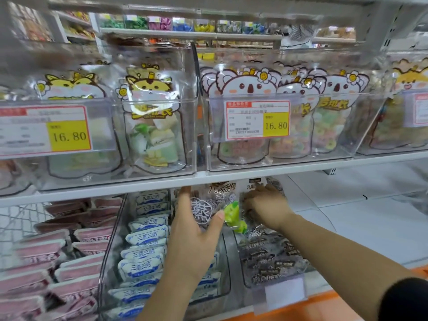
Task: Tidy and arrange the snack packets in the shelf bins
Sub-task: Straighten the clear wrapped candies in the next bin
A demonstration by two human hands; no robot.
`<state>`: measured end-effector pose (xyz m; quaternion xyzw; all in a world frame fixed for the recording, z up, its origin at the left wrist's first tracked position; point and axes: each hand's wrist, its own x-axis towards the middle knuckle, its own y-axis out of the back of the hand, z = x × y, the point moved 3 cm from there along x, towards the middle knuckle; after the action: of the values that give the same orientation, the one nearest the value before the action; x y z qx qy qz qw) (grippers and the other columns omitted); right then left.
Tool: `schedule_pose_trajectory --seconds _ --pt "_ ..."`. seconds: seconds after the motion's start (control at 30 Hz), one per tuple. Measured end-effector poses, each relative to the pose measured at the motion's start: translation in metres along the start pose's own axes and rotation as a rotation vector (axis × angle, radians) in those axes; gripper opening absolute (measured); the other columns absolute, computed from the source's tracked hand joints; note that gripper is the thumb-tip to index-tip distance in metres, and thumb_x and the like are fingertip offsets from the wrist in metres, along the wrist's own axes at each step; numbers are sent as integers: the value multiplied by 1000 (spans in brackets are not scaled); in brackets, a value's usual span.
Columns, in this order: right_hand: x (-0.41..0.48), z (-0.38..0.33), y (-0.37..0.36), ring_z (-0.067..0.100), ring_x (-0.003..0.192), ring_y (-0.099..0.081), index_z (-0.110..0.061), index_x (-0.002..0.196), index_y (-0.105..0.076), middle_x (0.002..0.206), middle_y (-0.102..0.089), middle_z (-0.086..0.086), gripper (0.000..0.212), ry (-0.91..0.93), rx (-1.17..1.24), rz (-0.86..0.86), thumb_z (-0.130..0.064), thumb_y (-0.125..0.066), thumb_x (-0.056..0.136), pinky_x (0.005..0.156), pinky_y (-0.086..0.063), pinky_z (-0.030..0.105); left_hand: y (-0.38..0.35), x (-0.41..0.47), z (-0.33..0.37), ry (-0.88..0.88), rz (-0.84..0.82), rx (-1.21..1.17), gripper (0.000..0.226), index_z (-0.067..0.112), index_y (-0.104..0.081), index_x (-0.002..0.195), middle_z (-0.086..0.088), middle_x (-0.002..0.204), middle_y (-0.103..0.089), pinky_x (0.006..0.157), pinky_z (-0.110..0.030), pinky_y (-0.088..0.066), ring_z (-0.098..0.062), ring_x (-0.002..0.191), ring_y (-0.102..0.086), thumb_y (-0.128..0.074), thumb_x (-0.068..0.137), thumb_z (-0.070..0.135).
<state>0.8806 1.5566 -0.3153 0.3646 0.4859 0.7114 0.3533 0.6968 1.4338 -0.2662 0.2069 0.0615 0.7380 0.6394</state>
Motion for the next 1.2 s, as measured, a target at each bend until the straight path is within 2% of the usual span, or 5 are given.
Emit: schedule_pose_trajectory --seconds 0.13,0.33,0.6,0.83,1.2 --pt "1 24 7 25 53 -62 -19 57 -64 54 -62 2 20 -202 73 202 -27 -81 63 56 -40 25 0 -1 -2 5 12 -32 72 27 -23 144 10 144 -38 111 -39 -32 -9 133 -35 -61 85 42" --pt "-6 43 21 36 91 -59 -10 86 -59 93 -65 17 22 -554 309 162 -28 -51 93 67 -41 33 2 -4 -7 94 44 -120 78 34 -12 148 14 153 -23 116 -40 -23 -9 140 -25 -61 87 36" --pt "-16 33 0 24 49 -57 -18 87 -76 49 -58 1 54 -202 -120 184 -4 -75 35 59 -44 26 0 -2 -20 342 61 -383 72 47 -19 142 21 149 -18 94 -46 -50 -9 106 -57 -63 89 25" --pt "4 19 11 26 56 -62 -12 61 -72 62 -64 2 40 -26 -293 63 -10 -85 23 57 -49 27 -1 0 -21 355 51 -423 75 50 -17 141 23 151 -16 99 -49 -45 -8 103 -56 -64 87 30" --pt "8 5 -12 23 126 -48 -24 143 -39 145 -45 4 69 -7 399 -473 -26 -71 82 100 -41 29 -2 8 -28 332 54 -452 73 47 -20 142 21 145 -22 94 -45 -51 -15 111 -55 -65 87 28"
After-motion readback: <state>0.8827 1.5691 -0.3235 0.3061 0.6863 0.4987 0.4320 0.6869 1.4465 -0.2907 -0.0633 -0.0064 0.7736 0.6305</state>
